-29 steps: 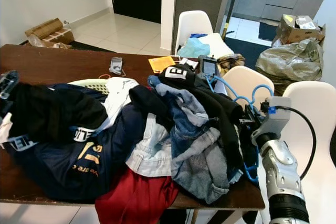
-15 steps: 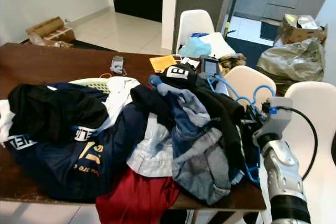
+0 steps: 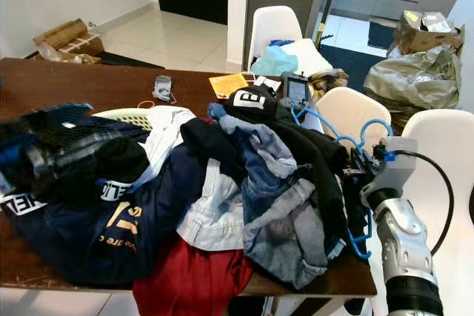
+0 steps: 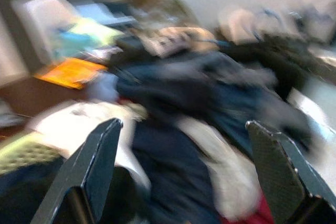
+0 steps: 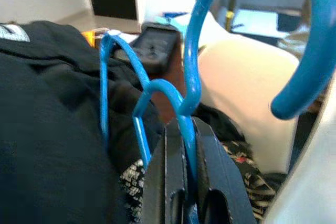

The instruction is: Hang hanger

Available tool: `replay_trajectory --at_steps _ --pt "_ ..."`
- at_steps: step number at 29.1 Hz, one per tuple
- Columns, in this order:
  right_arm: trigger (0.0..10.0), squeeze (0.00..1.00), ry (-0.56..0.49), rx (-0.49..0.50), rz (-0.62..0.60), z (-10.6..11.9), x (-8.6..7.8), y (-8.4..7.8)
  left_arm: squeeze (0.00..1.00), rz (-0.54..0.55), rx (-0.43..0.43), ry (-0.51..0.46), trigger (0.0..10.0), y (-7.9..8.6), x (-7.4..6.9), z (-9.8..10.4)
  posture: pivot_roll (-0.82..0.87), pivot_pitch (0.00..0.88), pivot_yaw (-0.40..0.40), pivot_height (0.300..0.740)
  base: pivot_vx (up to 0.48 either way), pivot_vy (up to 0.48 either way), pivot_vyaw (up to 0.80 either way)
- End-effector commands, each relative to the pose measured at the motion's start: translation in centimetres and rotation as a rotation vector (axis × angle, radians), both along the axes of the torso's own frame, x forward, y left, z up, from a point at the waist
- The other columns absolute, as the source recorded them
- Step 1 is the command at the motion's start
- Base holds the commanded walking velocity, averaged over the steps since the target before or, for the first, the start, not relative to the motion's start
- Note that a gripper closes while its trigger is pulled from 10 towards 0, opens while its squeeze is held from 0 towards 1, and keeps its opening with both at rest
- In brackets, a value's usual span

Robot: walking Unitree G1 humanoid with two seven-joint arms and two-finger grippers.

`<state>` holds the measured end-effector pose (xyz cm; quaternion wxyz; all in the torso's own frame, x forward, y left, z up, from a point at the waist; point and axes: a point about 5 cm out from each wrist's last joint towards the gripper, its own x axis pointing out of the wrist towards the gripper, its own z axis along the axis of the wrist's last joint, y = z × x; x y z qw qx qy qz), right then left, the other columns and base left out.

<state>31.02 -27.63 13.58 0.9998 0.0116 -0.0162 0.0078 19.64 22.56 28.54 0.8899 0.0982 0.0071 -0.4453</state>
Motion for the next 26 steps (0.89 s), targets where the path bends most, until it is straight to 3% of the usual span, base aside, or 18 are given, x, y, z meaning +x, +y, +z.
replay_trajectory --at_steps 1,2,4,5,8,9,10,12,13,14,15,17,18,19,20,21,23,26 --pt "10.0 0.0 0.079 0.0 -0.008 -1.6 -0.4 -0.2 0.0 -0.124 0.075 0.02 10.0 -0.6 -1.2 0.3 0.09 0.041 -0.07 0.74 0.0 0.0 0.0" --pt "10.0 0.0 0.079 0.0 -0.008 -1.6 -0.4 -0.2 0.0 -0.124 0.075 0.02 10.0 -0.6 -1.2 0.3 0.09 0.041 -0.07 0.74 0.0 0.0 0.0" --pt "10.0 0.0 0.08 0.0 -0.007 -1.5 -0.4 -0.2 0.0 -0.226 0.19 0.096 10.0 -0.7 -2.3 -0.4 0.09 0.041 -0.074 0.74 0.0 0.0 0.0" --pt "10.0 0.0 0.08 0.0 -0.007 -1.5 -0.4 -0.2 0.0 -0.226 0.19 0.096 10.0 -0.7 -2.3 -0.4 0.09 0.041 -0.074 0.74 0.0 0.0 0.0" --pt "10.0 0.0 0.087 -0.003 -0.001 -1.7 -0.3 -0.1 0.0 -0.403 0.382 0.19 10.0 -1.1 -3.6 -0.8 0.09 0.039 -0.075 0.74 0.0 0.0 0.0" --pt "10.0 0.0 0.087 -0.002 0.001 -1.7 -0.3 0.0 0.0 -0.404 0.472 0.219 10.0 -0.7 -3.4 -1.0 0.09 0.037 -0.068 0.74 0.0 0.0 0.0" --pt "10.0 0.0 0.087 -0.002 0.001 -1.7 -0.3 0.0 0.0 -0.404 0.472 0.219 10.0 -0.7 -3.4 -1.0 0.09 0.037 -0.068 0.74 0.0 0.0 0.0" --pt "10.0 0.0 0.086 -0.002 0.002 -1.6 -0.3 0.0 0.0 -0.394 0.607 0.257 10.0 0.1 -3.1 -1.4 0.09 0.037 -0.068 0.74 0.0 0.0 0.0" --pt "10.0 0.0 0.086 -0.002 0.002 -1.6 -0.3 0.0 0.0 -0.394 0.607 0.257 10.0 0.1 -3.1 -1.4 0.09 0.037 -0.068 0.74 0.0 0.0 0.0" --pt "10.0 0.0 0.088 -0.001 0.0 -1.7 -0.3 0.0 0.0 -0.388 0.751 0.268 10.0 1.0 -2.6 -1.8 0.1 0.028 -0.076 0.74 0.0 0.0 0.0" --pt "10.0 0.0 0.093 -0.002 -0.001 -1.8 -0.3 0.0 0.0 -0.422 0.972 0.284 10.0 2.6 -2.0 -1.9 0.11 0.024 -0.081 0.74 0.0 0.0 0.0" --pt "10.0 0.0 0.095 -0.002 -0.001 -1.9 -0.3 0.0 0.0 -0.433 1.022 0.29 10.0 3.0 -1.9 -1.8 0.11 0.024 -0.081 0.74 0.0 0.0 0.0" --pt "10.0 0.0 0.095 -0.002 0.0 -1.8 -0.2 0.0 0.0 -0.454 1.113 0.275 10.0 3.5 -1.3 -1.2 0.12 0.015 -0.081 0.74 0.0 0.0 0.0" --pt "10.0 0.0 0.095 -0.002 0.0 -1.8 -0.2 0.0 0.0 -0.454 1.113 0.275 10.0 3.5 -1.3 -1.2 0.12 0.015 -0.081 0.74 0.0 0.0 0.0" --pt "10.0 0.0 0.092 -0.002 0.0 -1.8 0.0 0.0 0.0 -0.478 1.198 0.251 10.0 3.8 -0.8 -0.5 0.12 0.013 -0.08 0.74 0.0 0.0 0.0" --pt "10.0 0.0 0.092 -0.002 0.0 -1.8 0.0 0.0 0.0 -0.478 1.198 0.251 10.0 3.8 -0.8 -0.5 0.12 0.013 -0.08 0.74 0.0 0.0 0.0" --pt "10.0 0.0 0.085 0.0 -0.003 -1.6 0.1 0.0 0.0 -0.554 1.321 0.198 10.0 3.7 -0.4 0.5 0.11 0.0 -0.063 0.74 0.0 0.0 0.0" --pt "10.0 0.0 0.079 0.004 -0.006 -1.6 0.1 0.0 0.0 -0.596 1.356 0.171 10.0 3.3 -0.4 0.7 0.11 0.0 -0.06 0.74 0.0 0.0 0.0"
